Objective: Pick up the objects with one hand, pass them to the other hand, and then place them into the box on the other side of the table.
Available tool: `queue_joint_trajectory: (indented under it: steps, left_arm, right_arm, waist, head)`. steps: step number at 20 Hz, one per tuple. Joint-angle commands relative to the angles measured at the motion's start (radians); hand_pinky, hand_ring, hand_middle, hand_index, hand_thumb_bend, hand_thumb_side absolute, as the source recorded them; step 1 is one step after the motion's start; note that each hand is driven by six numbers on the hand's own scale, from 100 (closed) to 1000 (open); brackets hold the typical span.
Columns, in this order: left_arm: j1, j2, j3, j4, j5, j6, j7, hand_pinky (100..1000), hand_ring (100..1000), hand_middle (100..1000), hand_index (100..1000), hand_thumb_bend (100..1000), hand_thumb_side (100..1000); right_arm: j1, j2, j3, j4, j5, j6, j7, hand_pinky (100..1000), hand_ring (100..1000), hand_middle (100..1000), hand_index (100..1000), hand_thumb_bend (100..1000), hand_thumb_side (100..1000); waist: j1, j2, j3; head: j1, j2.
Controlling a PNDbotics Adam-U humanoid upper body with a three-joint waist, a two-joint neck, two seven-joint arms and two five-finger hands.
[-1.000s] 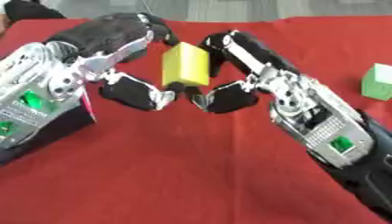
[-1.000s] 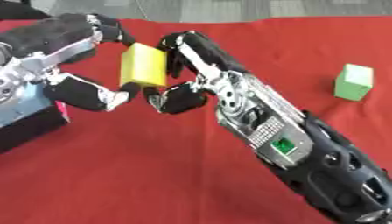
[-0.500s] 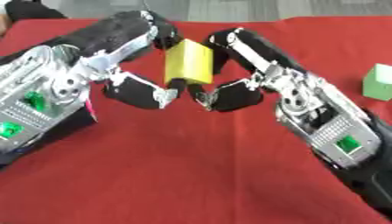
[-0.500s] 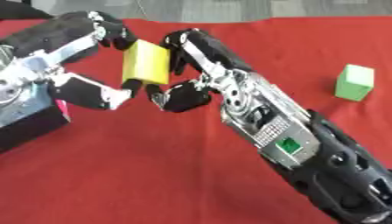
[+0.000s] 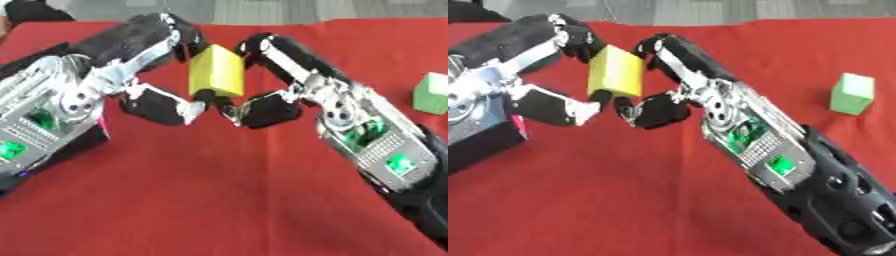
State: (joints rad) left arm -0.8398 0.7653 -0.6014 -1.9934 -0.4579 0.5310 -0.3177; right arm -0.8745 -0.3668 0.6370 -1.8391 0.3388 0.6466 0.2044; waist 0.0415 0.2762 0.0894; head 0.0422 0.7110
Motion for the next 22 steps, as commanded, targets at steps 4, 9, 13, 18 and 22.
queue_joint_trajectory:
  steps: [4,9,13,18,22]
  left_arm:
    - [0.003,0.058,0.028,-0.006,-0.024,0.0,-0.012,710,654,466,384,100,230]
    - [0.018,0.072,0.039,0.005,-0.038,0.0,-0.017,709,654,456,371,100,232]
    - [0.027,0.076,0.039,0.018,-0.043,-0.006,-0.025,709,656,453,368,100,232]
    - [0.03,0.074,0.038,0.027,-0.043,-0.008,-0.028,707,655,451,367,100,237]
    - [0.032,0.075,0.037,0.032,-0.041,-0.01,-0.024,705,653,444,365,100,237]
  right_arm:
    - [-0.009,-0.01,-0.009,-0.007,0.076,-0.001,0.065,927,826,792,890,281,254]
    - [-0.005,-0.01,-0.02,-0.016,0.08,0.002,0.095,933,819,796,898,463,100]
    - [-0.003,-0.011,-0.025,-0.016,0.081,0.001,0.1,940,811,802,891,337,100]
    - [0.0,-0.008,-0.028,-0.011,0.103,0.02,0.078,948,803,817,884,416,204]
    - [0.001,-0.006,-0.026,-0.007,0.106,0.024,0.073,949,800,823,891,416,202]
  waist:
    - [-0.001,-0.033,-0.001]
    - [0.0,-0.033,-0.003]
    - [0.0,-0.032,-0.004]
    - [-0.001,-0.031,-0.004]
    - [0.0,-0.03,-0.005]
  head:
    - [0.006,-0.003]
    - [0.009,-0.005]
    - [0.01,-0.006]
    - [0.011,-0.007]
    - [0.012,-0.009]
